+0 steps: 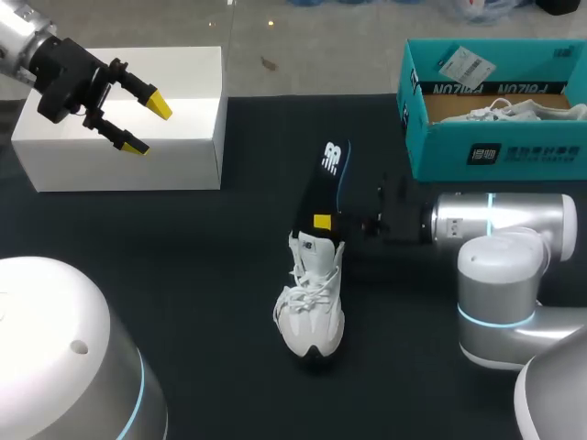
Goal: Take the shoe out of the shoebox, open the shoe tongue, remove and reinsert the insole, then place the shoe into the shoebox
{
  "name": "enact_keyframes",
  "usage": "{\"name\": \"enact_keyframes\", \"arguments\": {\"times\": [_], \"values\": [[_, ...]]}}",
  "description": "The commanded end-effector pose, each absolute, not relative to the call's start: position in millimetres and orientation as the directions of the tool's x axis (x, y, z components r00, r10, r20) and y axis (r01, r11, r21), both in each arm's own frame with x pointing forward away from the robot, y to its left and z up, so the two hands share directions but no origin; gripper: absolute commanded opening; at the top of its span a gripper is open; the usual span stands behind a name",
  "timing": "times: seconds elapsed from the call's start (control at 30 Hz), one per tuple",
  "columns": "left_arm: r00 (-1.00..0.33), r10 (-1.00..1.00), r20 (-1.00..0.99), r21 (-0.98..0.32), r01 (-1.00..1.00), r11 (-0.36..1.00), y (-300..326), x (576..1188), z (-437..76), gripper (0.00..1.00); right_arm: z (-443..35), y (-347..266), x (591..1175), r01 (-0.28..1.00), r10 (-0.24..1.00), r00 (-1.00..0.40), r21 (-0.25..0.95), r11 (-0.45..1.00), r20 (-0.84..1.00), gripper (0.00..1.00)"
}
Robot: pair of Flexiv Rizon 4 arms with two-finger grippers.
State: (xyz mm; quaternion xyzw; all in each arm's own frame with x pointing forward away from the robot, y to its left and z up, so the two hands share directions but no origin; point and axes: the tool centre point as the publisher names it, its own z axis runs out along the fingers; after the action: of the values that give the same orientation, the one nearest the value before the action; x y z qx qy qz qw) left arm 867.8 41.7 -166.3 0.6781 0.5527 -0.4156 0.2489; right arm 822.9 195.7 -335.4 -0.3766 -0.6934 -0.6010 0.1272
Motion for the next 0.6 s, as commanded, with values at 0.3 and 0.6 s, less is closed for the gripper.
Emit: {"name": "enact_keyframes", "arguments": {"times": [0.3, 0.6], "values": [[0.044, 0.546, -0.837, -0.123, 0.956, -0.267, 41.9, 868.5, -165.6, 1.0, -313.0, 196.7, 858.7, 0.622, 0.377, -0.733, 0.782, 0.036, 0.566, 0.38], [0.044, 0.546, -0.837, -0.123, 0.956, -0.267, 41.9, 868.5, -165.6, 1.0, -308.4, 197.2, 864.8, 0.59, 0.377, -0.758, 0.806, 0.051, 0.532, 0.0]]}}
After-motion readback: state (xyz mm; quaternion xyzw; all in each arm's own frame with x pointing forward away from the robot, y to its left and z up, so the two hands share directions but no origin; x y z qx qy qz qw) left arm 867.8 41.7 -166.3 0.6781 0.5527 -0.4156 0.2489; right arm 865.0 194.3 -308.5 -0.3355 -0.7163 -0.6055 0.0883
